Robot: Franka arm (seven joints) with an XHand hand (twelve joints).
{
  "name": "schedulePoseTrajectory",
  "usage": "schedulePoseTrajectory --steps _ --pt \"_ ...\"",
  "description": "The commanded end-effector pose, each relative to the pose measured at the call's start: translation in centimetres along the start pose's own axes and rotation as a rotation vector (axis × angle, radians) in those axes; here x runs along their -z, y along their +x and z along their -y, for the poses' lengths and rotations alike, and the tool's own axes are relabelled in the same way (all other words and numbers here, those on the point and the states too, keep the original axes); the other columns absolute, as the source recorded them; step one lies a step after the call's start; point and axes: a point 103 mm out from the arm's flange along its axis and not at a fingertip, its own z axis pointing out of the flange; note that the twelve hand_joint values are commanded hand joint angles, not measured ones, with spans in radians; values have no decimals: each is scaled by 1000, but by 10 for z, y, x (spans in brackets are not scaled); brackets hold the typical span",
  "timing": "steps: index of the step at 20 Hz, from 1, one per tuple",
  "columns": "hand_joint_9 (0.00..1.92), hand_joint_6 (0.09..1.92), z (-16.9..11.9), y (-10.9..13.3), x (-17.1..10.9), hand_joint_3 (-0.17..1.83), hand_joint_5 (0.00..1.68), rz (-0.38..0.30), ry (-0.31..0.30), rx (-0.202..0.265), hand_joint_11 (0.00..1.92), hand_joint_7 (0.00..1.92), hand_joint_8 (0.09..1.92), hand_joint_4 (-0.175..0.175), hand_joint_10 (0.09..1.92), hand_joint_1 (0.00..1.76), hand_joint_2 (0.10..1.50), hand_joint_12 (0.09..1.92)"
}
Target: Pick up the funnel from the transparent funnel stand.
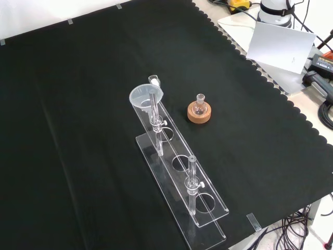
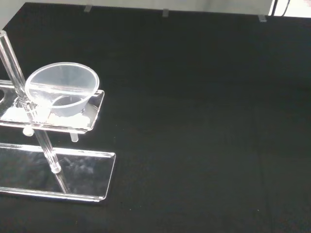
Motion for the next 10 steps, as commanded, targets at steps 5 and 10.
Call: schedulePoseTrajectory --steps 5,10 --pt "0 87 -54 22 -6 59 232 9 36 85 0 251 541 22 647 433 655 608" --pt "2 87 -68 35 -11 51 248 31 76 120 0 298 536 21 709 436 662 622"
